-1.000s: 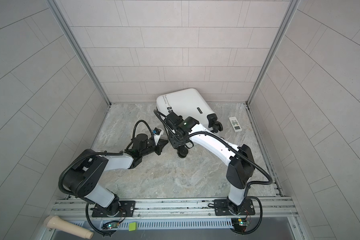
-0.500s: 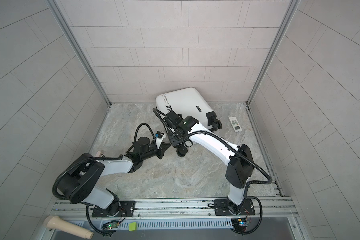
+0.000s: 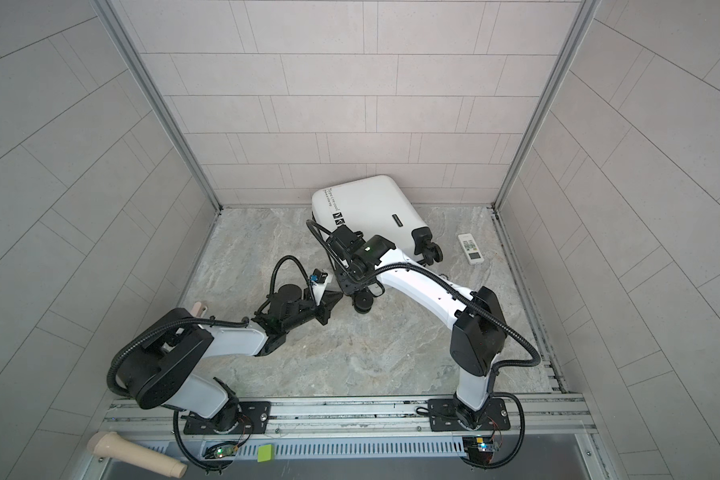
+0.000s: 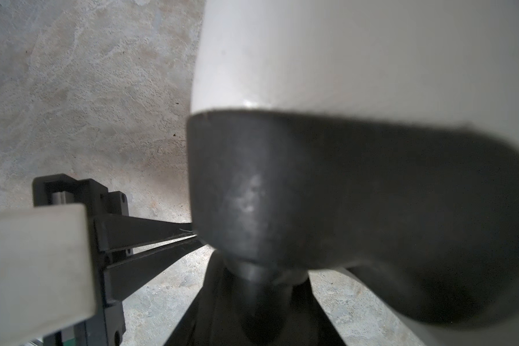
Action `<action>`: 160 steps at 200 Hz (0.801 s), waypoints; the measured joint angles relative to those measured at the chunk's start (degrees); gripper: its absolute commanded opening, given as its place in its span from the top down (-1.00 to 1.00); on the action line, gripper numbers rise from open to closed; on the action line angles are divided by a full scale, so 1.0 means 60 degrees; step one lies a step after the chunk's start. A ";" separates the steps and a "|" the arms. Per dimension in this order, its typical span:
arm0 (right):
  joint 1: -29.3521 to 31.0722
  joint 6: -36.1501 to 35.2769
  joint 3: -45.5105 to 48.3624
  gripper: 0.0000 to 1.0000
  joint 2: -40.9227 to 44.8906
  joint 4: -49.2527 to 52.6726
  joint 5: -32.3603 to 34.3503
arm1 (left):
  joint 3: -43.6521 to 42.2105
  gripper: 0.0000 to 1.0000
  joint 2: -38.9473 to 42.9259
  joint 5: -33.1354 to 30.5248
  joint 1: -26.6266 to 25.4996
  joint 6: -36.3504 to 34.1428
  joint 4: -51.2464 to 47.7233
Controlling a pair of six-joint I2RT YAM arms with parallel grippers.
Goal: Pack the luggage
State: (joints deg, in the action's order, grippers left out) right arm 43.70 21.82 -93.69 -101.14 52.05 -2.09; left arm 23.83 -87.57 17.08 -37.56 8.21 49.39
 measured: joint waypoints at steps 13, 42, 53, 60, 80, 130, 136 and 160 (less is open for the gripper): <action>-0.0004 0.0022 0.0069 0.84 0.0076 -0.0091 -0.0033 | -0.0011 1.00 0.0000 -0.0055 -0.0022 0.0026 0.0058; -0.0018 0.0120 0.0211 0.25 0.0138 -0.0229 -0.0084 | -0.0025 1.00 0.0000 -0.0182 -0.0069 0.0022 0.0055; -0.0018 0.0160 0.0259 0.09 0.0168 -0.0280 -0.0098 | -0.0044 1.00 0.0000 -0.0226 -0.0084 0.0022 0.0087; -0.0022 0.0186 0.0313 0.02 0.0193 -0.0339 -0.0106 | -0.0066 1.00 0.0000 -0.0251 -0.0095 0.0022 0.0120; -0.0040 0.0153 0.0484 -0.13 0.0233 -0.1009 -0.0062 | -0.0208 1.00 -0.0033 -0.0339 -0.0120 0.0022 0.0379; -0.0058 0.0295 0.0889 -0.25 0.0375 -0.1920 -0.0029 | -0.0477 1.00 -0.0299 -0.0470 -0.0157 0.0087 0.1268; -0.0051 0.0313 0.0925 -0.27 0.0382 -0.1953 -0.0029 | -0.0477 1.00 -0.0353 -0.0477 -0.0164 0.0102 0.1333; -0.0025 0.0430 0.1235 -0.35 0.0546 -0.2167 -0.0018 | -0.0481 1.00 -0.0499 -0.0488 -0.0182 0.0182 0.1548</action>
State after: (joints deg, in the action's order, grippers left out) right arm 43.55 24.40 -86.28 -97.86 39.05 -2.20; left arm 20.95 -90.56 14.15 -38.65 9.30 58.67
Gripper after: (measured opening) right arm 0.660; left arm 0.053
